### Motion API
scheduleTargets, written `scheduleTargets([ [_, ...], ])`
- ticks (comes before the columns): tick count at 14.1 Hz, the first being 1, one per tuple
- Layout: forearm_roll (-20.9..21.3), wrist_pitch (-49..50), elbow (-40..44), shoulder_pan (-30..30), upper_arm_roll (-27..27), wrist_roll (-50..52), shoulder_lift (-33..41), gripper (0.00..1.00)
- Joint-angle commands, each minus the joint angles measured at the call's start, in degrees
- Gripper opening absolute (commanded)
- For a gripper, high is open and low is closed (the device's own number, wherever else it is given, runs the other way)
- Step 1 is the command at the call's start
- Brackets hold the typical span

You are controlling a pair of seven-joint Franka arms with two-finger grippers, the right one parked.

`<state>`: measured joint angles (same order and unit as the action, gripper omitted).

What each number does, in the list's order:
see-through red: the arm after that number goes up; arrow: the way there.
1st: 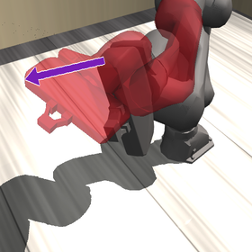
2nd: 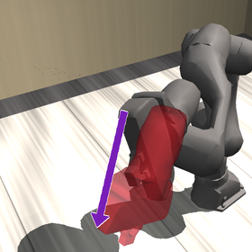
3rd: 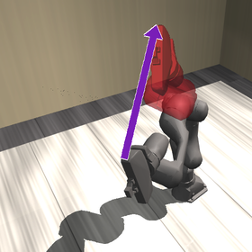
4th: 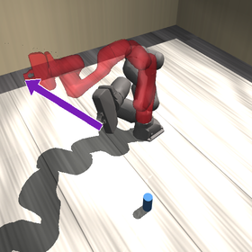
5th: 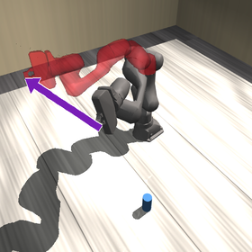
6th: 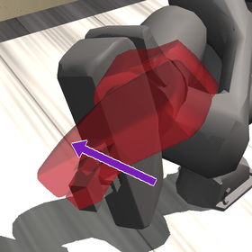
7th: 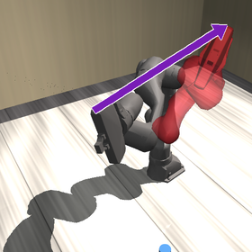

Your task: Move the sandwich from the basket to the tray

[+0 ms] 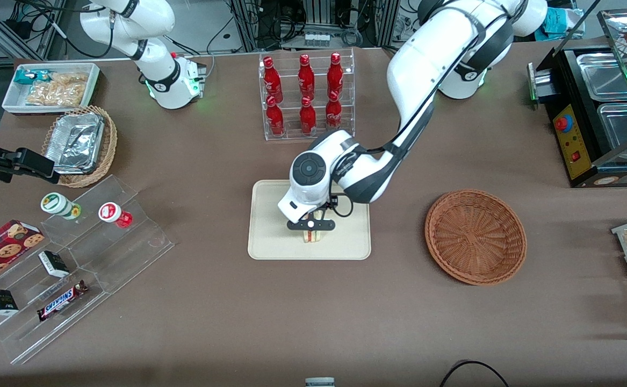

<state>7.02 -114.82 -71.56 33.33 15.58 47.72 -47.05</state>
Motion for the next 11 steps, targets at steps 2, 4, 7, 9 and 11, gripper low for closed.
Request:
scheduleTargets([
  [2, 0.63, 6.62, -7.78, -7.82, -0.2, 0.01, 14.41, 1.0],
  [4, 0.37, 6.8, -12.44, -12.48, -0.02, -4.44, 19.86, 1.0],
  [7, 0.28, 6.98, -19.12, -19.33, -0.02, -10.69, 26.81, 1.0],
  [9, 0.1, 7.24, -25.0, -23.91, -0.02, -16.05, 33.13, 1.0],
  [11, -0.25, 9.08, -29.15, -28.04, -0.02, -20.8, 38.15, 1.0],
])
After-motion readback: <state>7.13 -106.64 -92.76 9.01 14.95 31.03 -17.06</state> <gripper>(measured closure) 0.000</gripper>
